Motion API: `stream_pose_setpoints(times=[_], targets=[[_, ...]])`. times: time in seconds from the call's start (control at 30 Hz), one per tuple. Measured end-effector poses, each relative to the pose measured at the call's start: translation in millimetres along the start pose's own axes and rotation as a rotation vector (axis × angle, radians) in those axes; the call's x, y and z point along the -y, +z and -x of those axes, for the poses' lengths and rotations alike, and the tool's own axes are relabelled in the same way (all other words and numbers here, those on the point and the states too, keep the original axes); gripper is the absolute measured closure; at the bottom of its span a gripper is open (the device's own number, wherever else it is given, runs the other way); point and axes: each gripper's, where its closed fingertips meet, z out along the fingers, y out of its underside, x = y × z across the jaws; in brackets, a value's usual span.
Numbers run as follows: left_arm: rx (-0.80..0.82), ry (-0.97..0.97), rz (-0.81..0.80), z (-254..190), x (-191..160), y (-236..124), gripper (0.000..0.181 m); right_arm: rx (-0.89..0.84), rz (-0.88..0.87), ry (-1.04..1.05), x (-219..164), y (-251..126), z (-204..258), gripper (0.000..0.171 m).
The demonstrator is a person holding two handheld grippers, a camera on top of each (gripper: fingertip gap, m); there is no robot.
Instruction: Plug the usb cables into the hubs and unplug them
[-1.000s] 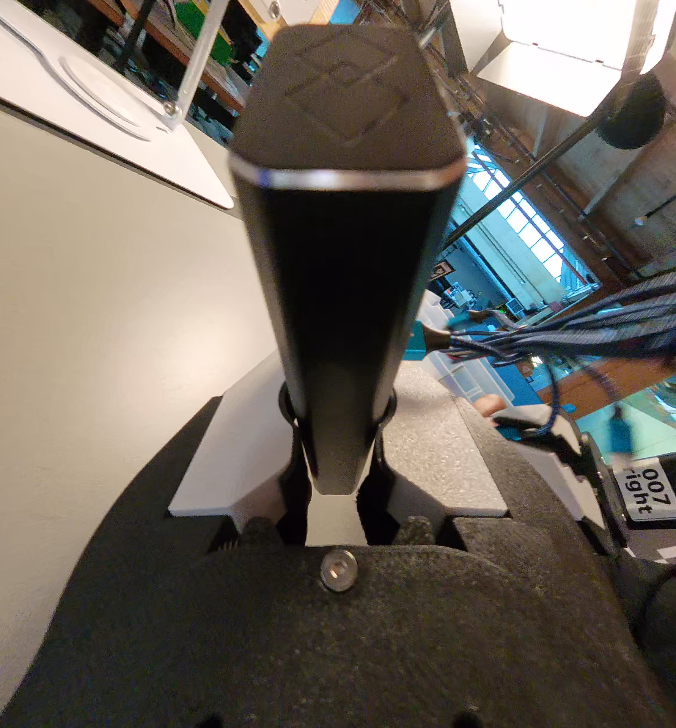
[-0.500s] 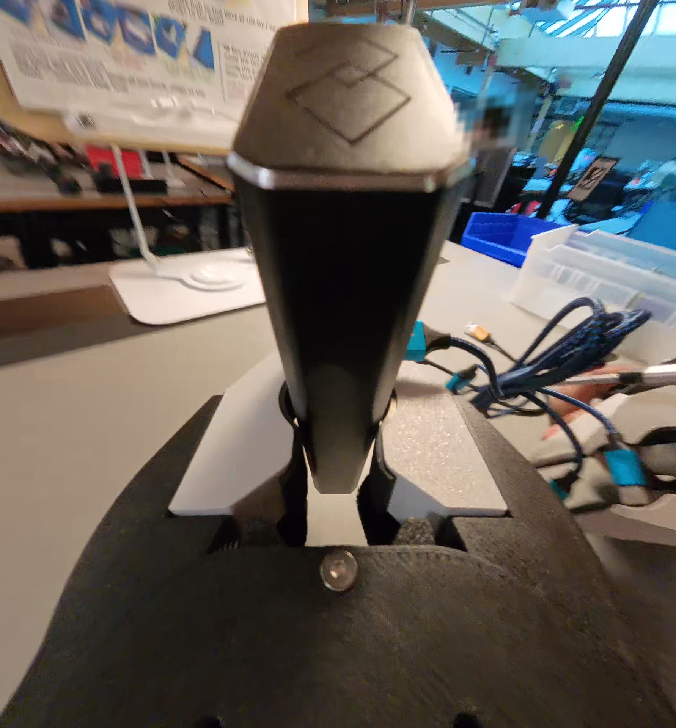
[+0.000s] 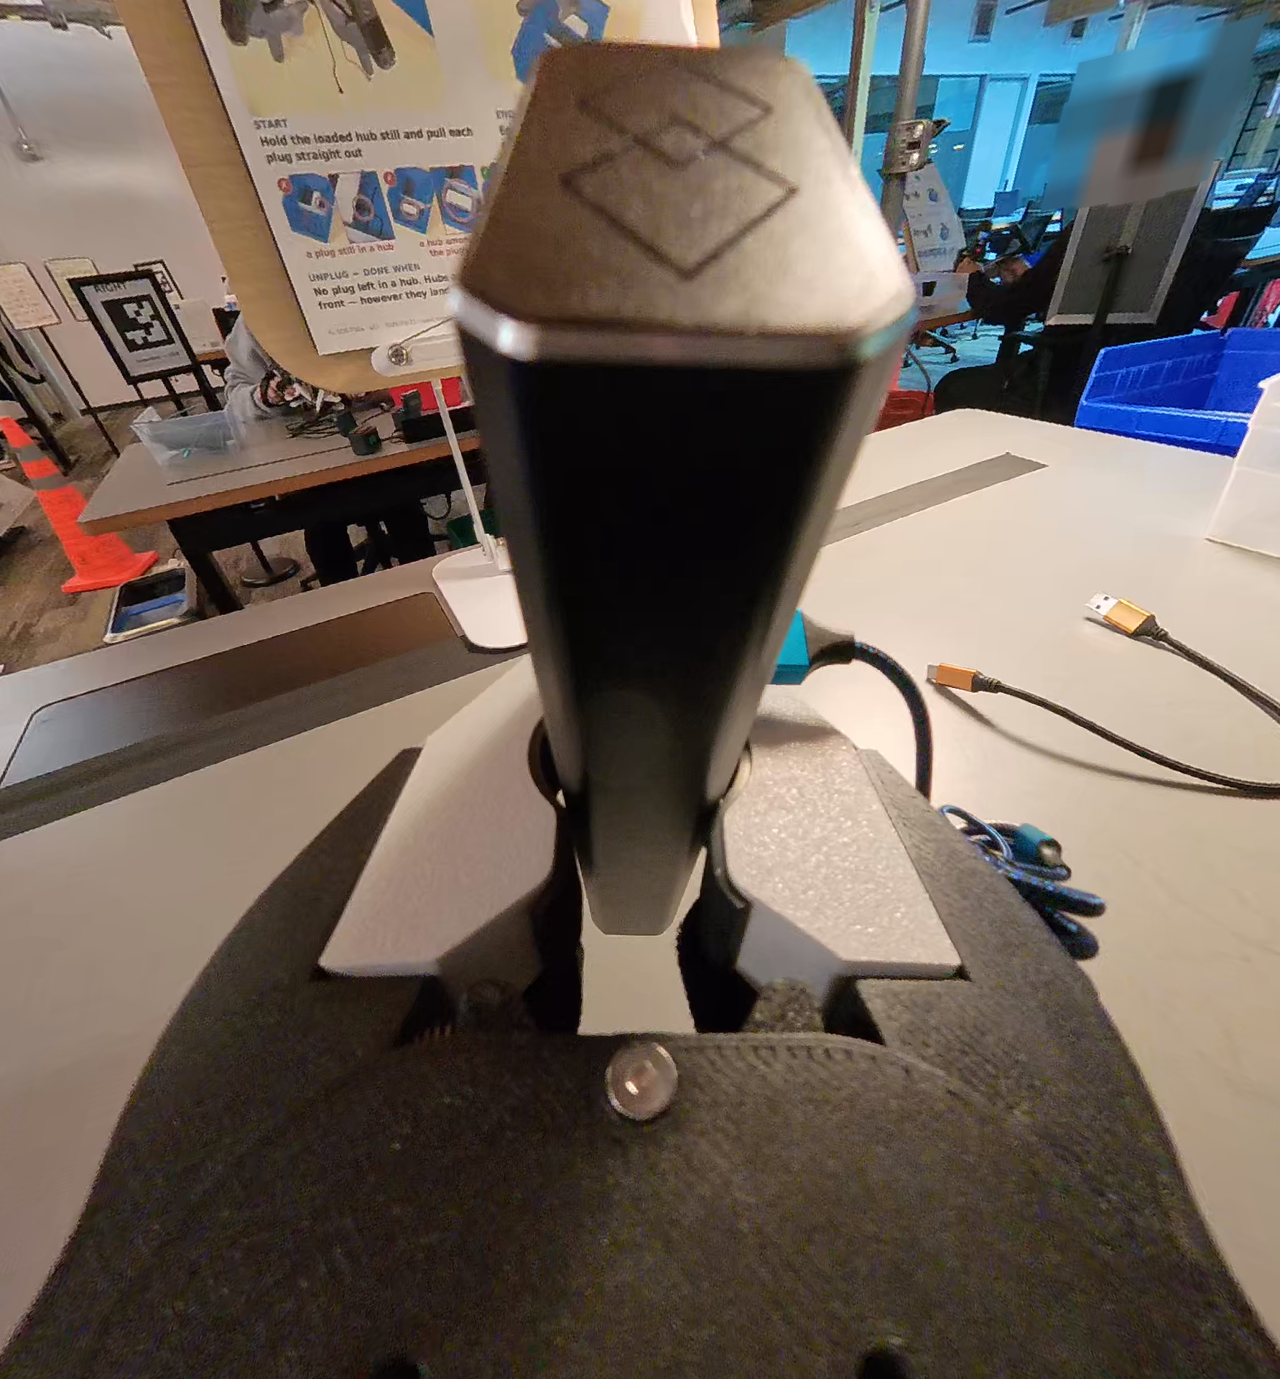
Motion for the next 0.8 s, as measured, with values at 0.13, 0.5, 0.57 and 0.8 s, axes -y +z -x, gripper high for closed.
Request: stream_pose_setpoints(times=[0.13,0.5,0.57,0.8], targets=[[-0.040,0.093,-0.005,-26,3,0,0.154,-0.258,-0.142,0.088,24,-24,-53,0.145],[-0.220,0.232,0.005,-121,-6,-4,0.152,-0.507,-0.120,0.137,33,-11,-79,0.144],[-0.231,0.230,0.012,-122,-8,-4,0.151,-0.502,-0.089,0.124,28,-5,-77,0.144],[-0.240,0.260,0.012,-128,-9,-5,0.152,-0.518,-0.069,0.182,20,-4,-84,0.155]])
